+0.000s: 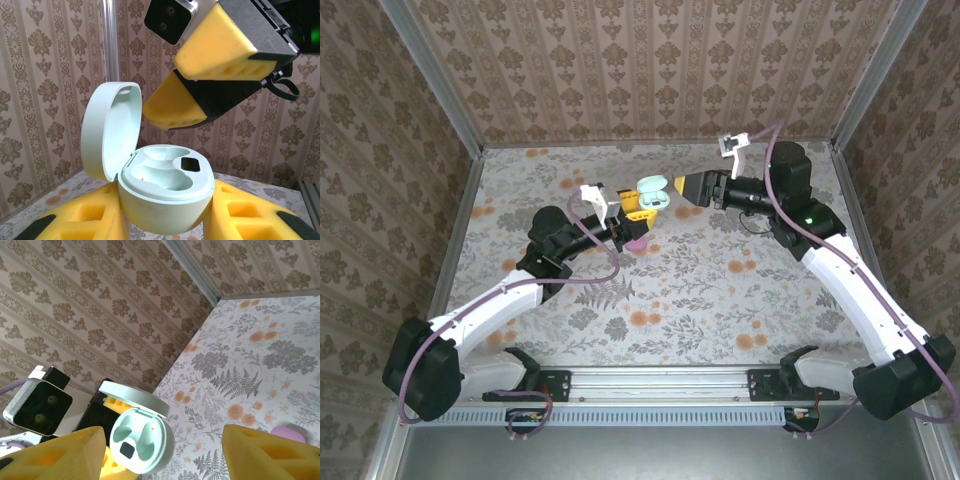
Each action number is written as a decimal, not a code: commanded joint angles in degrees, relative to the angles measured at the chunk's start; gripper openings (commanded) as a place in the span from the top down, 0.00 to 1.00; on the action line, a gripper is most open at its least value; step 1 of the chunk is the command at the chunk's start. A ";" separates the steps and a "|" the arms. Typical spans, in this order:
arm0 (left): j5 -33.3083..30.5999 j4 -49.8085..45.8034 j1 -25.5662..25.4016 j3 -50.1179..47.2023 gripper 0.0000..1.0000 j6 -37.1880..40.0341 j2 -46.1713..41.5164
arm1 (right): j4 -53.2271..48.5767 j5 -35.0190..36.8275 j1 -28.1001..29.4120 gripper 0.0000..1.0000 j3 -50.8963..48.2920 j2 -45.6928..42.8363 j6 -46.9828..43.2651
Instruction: Insert wireless bluetooth earbuds into charging case
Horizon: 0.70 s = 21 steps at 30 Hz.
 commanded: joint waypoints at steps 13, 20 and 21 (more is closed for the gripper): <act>-0.72 0.99 -0.39 -0.59 0.64 0.06 -1.43 | -23.22 16.55 -16.10 0.48 -10.33 2.31 -0.84; -1.18 1.16 -0.34 -0.96 0.64 -0.45 -1.26 | -25.95 18.19 -20.51 0.54 -14.06 8.12 -2.91; -1.10 1.15 -0.38 -0.82 0.64 -0.45 -1.17 | -27.40 19.04 -20.54 0.55 -13.57 9.03 -3.10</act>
